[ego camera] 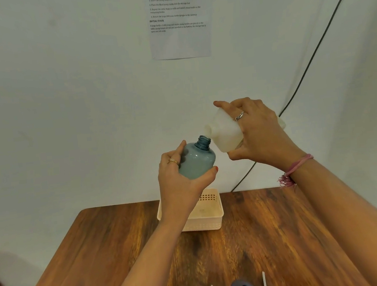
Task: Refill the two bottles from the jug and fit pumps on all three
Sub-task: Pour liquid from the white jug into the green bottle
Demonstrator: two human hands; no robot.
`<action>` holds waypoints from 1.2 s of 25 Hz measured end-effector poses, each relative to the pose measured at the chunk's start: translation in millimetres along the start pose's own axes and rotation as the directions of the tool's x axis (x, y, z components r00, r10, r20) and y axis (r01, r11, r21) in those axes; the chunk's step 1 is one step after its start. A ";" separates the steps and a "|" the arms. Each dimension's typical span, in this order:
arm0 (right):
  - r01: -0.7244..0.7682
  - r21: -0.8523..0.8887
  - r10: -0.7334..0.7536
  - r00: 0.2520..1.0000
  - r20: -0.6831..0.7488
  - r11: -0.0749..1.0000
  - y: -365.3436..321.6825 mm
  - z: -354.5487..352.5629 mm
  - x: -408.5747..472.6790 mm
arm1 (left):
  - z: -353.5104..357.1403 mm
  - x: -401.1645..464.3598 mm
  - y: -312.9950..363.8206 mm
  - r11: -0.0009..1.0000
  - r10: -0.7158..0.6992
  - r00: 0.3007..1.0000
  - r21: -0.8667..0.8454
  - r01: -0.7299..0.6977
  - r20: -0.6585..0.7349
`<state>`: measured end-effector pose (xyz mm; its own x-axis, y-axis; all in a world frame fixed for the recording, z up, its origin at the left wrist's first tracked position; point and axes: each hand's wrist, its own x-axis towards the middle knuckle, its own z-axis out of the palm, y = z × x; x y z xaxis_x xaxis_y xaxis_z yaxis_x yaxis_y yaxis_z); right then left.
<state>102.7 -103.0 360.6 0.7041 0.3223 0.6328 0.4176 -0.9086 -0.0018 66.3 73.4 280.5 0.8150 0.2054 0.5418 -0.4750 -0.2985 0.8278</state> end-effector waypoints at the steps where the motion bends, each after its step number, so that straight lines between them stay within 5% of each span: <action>1: 0.005 -0.005 -0.005 1.000 -0.005 1.000 0.0 0.6 0.6 | -0.6 0.1 -0.3 1.000 -0.001 1.000 -0.001 0.001 -0.003; 30: 0.064 -0.078 -0.065 0.998 -0.013 0.995 -11.5 -1.1 8.4 | -11.0 1.5 -4.0 0.999 -0.013 1.000 -0.034 0.013 -0.019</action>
<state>103.2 -90.2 366.8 0.6675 0.3775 0.6419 0.4159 -0.9040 0.0991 65.8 85.1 279.5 0.8149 0.2267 0.5335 -0.4757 -0.2644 0.8390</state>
